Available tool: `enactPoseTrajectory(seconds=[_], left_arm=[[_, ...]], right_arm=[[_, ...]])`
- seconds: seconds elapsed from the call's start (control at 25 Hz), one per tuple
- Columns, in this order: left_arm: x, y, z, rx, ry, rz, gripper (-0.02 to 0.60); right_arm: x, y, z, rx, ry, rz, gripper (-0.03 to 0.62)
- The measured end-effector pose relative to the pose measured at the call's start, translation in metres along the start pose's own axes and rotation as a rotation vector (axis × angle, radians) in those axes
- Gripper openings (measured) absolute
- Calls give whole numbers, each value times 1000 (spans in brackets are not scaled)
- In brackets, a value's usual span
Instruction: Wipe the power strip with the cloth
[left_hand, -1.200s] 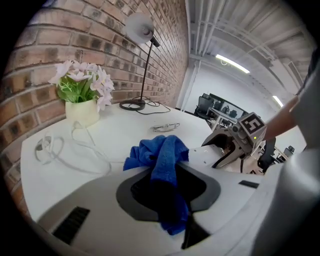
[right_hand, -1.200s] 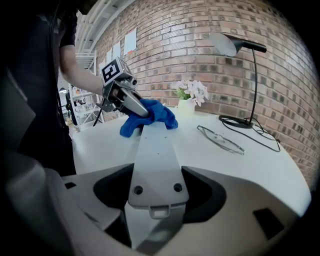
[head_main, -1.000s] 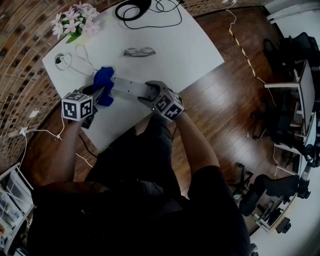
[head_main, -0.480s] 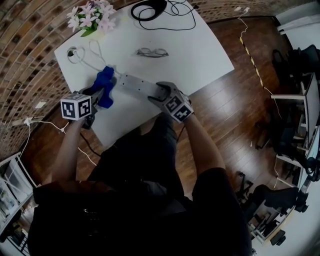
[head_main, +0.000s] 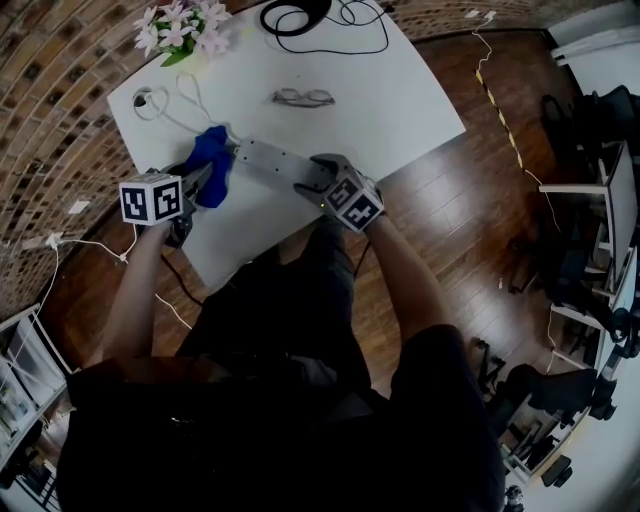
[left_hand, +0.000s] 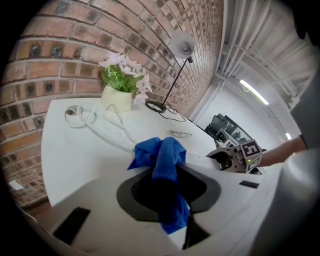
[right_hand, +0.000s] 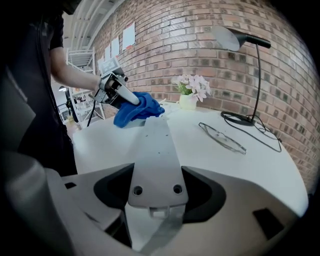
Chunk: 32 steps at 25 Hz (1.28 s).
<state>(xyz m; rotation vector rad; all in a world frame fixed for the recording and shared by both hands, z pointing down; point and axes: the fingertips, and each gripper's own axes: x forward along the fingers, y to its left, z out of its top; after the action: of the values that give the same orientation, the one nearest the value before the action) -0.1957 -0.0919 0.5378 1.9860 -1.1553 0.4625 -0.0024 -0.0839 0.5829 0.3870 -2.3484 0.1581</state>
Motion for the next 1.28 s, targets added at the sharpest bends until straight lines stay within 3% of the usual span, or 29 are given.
enactPoseTrajectory(seconds=[0.08,0.2,0.36,0.44,0.76,0.84,0.92,1.0,1.12,1.28], left_arm=[[0,2,5,-11,0,18,101],[-3,-1,23,-54,-32,-31,101],[2,-8,46,86,-7,-53,107],[8,-15,52,113,26,-94,110],[42,-57,45,293,298,-374,143],[46,-67,31,377,371,-430,165],[50,-72,17,479,444,-461,240],[56,-73,8,548,493,-468,249],[66,-75,-3,593,560,-478,257],[71,-76,-17,651,634,-496,284]], right_arm=[[-1,3,2,-78,20,-22,284],[-1,6,5,-197,45,-56,281],[0,11,9,-408,66,-106,282],[2,15,10,-508,81,-137,281],[2,5,14,-743,122,-269,282],[-1,5,21,-767,126,-278,279],[-2,3,27,-797,132,-285,279],[-3,5,34,-842,121,-289,279],[-5,11,43,-920,98,-294,275],[-5,10,45,-946,97,-295,273]])
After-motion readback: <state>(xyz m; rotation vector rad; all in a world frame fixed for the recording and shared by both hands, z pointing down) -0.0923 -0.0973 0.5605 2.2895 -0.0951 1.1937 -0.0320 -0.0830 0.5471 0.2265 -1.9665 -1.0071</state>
